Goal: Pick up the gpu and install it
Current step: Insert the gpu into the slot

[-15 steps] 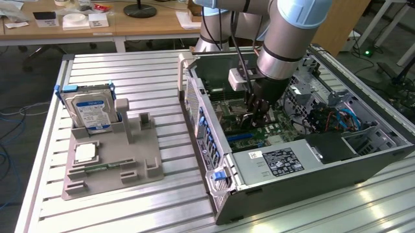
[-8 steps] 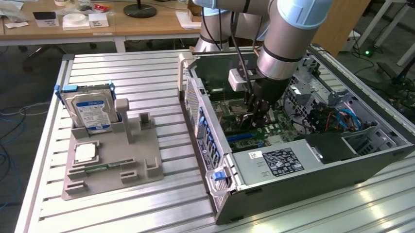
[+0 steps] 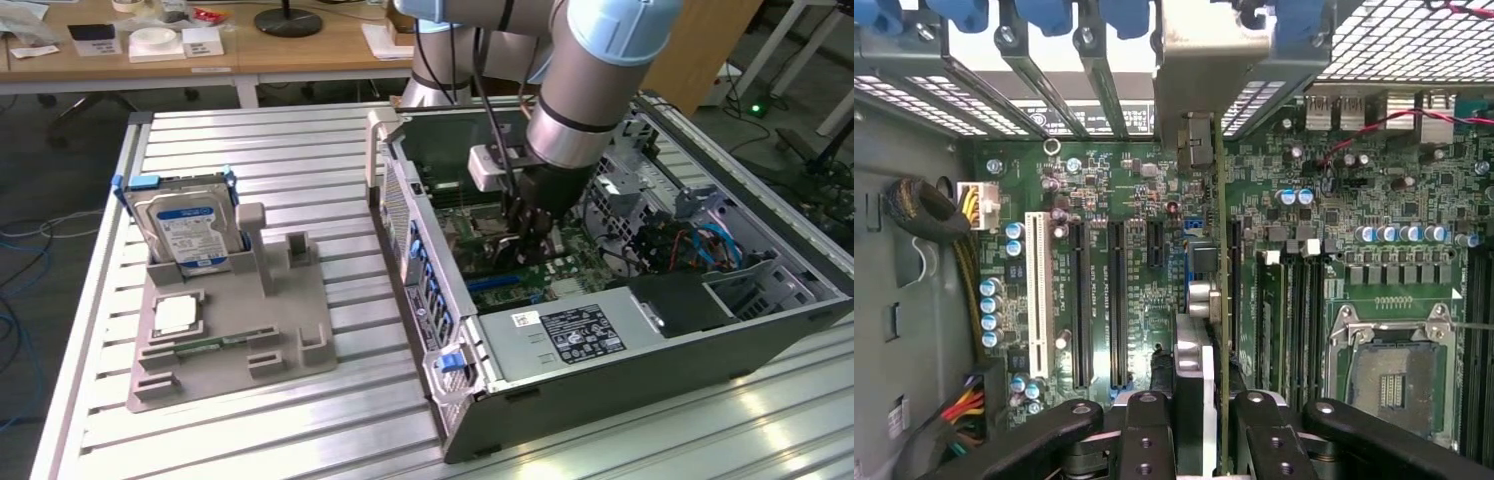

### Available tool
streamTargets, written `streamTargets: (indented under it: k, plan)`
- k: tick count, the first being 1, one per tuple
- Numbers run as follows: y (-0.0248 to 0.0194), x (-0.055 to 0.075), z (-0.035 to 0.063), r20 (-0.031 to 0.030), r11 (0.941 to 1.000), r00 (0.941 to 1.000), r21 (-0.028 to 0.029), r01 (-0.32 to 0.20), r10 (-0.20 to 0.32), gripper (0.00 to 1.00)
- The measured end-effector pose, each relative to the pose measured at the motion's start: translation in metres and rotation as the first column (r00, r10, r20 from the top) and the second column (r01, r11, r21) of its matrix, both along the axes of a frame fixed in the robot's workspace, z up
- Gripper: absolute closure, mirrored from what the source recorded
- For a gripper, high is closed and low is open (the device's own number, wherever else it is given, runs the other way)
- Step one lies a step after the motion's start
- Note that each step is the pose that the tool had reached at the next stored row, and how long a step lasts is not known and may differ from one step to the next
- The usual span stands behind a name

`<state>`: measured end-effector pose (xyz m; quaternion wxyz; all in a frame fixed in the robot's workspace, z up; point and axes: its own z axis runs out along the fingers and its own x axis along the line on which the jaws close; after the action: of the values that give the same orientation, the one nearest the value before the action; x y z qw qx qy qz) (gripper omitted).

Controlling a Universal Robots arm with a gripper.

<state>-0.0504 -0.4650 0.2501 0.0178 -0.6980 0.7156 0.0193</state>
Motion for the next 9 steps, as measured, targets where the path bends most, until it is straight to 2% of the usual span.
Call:
streamTargets:
  k: [9]
  plan:
    - [0.0, -0.0031, -0.0061, -0.0001, 1.0, 1.0, 0.0002, -0.001, 0.001, 0.72]
